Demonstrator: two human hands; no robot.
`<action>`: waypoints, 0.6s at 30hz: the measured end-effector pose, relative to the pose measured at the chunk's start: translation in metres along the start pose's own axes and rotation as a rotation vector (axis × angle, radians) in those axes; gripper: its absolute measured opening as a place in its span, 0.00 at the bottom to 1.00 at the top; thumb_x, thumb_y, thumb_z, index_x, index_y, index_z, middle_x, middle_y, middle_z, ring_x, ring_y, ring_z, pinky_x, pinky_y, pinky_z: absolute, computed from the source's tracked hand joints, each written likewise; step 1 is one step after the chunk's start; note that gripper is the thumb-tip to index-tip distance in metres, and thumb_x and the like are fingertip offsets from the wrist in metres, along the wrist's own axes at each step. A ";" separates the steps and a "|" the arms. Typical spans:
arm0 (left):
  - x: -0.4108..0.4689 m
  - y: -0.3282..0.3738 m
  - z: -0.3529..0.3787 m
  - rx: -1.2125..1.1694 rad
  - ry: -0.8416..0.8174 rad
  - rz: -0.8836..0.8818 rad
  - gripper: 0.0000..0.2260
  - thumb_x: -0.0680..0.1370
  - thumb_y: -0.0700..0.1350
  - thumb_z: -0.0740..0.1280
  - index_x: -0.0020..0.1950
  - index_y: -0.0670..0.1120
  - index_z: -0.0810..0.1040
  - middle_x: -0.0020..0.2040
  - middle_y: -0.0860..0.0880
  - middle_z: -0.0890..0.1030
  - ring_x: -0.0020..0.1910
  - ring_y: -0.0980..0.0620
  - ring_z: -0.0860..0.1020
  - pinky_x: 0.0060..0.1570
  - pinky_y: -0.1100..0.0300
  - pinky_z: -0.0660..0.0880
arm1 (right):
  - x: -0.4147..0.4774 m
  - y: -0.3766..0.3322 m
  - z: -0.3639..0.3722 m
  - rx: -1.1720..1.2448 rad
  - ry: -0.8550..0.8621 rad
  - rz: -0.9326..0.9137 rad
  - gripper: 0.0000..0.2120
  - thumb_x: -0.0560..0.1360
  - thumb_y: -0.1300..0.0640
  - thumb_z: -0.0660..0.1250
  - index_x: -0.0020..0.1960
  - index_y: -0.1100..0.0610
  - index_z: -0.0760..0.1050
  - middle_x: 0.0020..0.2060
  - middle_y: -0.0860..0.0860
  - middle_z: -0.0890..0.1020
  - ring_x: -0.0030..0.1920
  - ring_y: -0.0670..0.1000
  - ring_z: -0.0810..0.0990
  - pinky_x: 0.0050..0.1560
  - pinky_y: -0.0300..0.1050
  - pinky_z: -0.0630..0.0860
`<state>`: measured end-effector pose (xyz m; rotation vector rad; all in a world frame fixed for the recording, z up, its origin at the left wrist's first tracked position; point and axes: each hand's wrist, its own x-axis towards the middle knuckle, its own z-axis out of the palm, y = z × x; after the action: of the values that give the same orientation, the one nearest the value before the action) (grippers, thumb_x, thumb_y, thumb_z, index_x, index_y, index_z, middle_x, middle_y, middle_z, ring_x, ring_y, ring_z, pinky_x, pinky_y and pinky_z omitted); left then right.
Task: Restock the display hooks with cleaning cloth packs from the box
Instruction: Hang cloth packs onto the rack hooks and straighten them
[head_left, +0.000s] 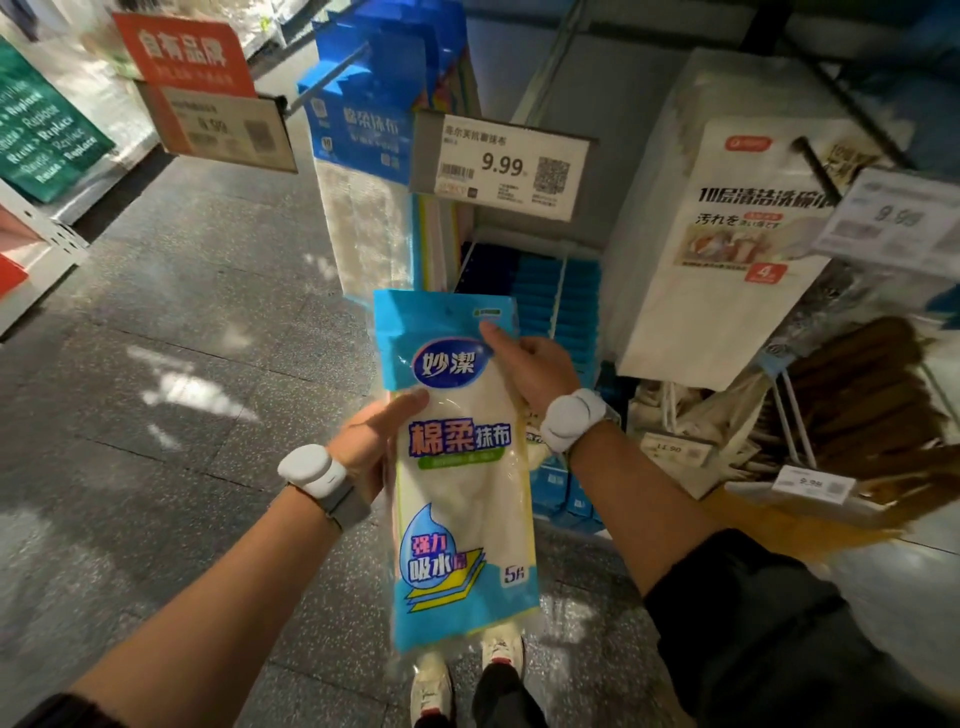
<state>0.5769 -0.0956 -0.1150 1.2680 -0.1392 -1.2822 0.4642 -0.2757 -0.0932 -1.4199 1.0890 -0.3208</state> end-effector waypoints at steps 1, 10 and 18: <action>-0.001 0.000 0.001 0.020 -0.004 0.003 0.26 0.72 0.52 0.75 0.67 0.45 0.78 0.61 0.36 0.83 0.56 0.35 0.84 0.56 0.39 0.81 | 0.003 0.001 -0.002 0.044 -0.015 0.017 0.23 0.73 0.40 0.73 0.33 0.58 0.74 0.28 0.51 0.81 0.25 0.42 0.79 0.24 0.35 0.73; -0.005 0.003 -0.025 0.089 0.072 -0.075 0.42 0.61 0.73 0.76 0.68 0.50 0.81 0.61 0.39 0.84 0.59 0.35 0.83 0.63 0.34 0.77 | -0.005 0.010 -0.005 0.445 -0.101 0.374 0.22 0.70 0.47 0.73 0.61 0.57 0.81 0.51 0.59 0.86 0.53 0.62 0.84 0.60 0.67 0.78; 0.002 0.024 -0.030 0.102 0.238 0.064 0.30 0.71 0.67 0.73 0.66 0.50 0.82 0.58 0.44 0.86 0.58 0.40 0.85 0.63 0.38 0.78 | -0.025 0.060 -0.046 0.656 -0.003 0.438 0.19 0.78 0.55 0.68 0.67 0.59 0.76 0.62 0.61 0.82 0.59 0.62 0.81 0.63 0.64 0.76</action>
<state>0.6128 -0.0842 -0.1097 1.4817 -0.0757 -1.0714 0.3920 -0.2735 -0.1267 -0.5836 1.1229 -0.3173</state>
